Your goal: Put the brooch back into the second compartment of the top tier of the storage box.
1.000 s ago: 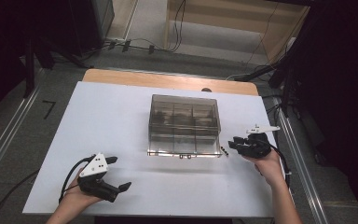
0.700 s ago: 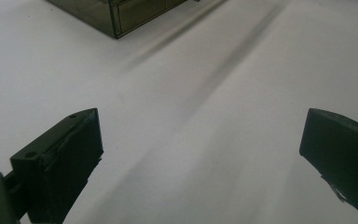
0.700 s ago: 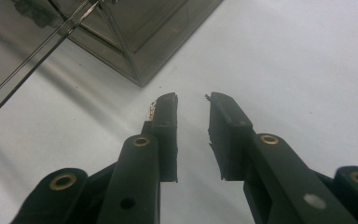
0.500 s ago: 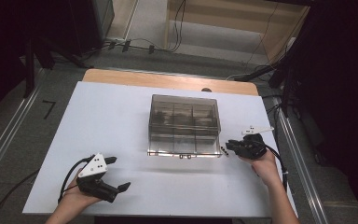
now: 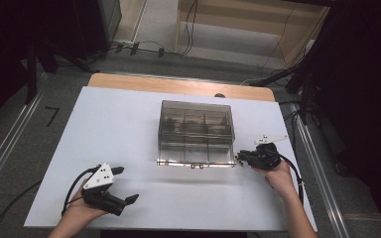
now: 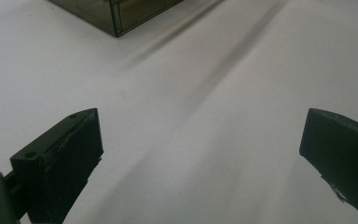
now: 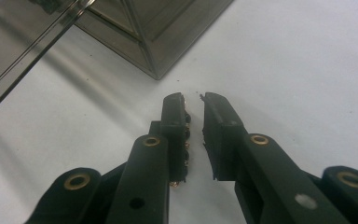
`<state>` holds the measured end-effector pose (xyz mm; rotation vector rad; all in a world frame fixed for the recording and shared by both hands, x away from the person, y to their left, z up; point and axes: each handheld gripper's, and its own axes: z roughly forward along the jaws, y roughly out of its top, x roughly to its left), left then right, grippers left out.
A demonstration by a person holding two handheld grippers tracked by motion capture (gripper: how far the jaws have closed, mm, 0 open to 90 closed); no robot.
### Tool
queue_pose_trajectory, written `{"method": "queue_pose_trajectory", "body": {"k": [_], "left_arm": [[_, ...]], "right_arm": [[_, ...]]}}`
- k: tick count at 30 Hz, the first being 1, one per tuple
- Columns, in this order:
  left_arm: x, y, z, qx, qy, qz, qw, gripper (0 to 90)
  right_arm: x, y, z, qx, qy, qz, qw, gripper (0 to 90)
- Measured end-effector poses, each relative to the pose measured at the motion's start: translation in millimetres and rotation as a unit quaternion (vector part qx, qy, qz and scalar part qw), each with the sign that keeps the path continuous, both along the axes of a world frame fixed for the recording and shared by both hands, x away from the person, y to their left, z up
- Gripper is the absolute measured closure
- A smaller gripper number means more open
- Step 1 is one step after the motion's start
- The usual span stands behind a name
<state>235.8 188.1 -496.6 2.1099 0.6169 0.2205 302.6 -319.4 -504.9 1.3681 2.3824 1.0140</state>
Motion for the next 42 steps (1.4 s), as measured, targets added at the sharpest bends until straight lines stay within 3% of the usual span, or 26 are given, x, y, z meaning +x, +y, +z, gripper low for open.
{"method": "queue_pose_trajectory", "body": {"k": [19,31,42], "left_arm": [[-0.7,0.1,0.2,0.002,-0.001,0.000,1.0000,0.0],[-1.2,-1.2,-0.2,0.005,-0.001,-0.003,1.0000,0.0],[-1.3,-1.4,-0.1,0.003,0.000,-0.003,1.0000,0.0]], "right_arm": [[1.7,7.1,-7.5,-0.020,0.013,0.008,0.9997,79.7],[-1.7,10.4,-8.5,-0.041,-0.002,0.013,0.9991,80.9],[-0.9,6.0,-5.1,-0.031,0.001,0.000,0.9995,81.8]]}}
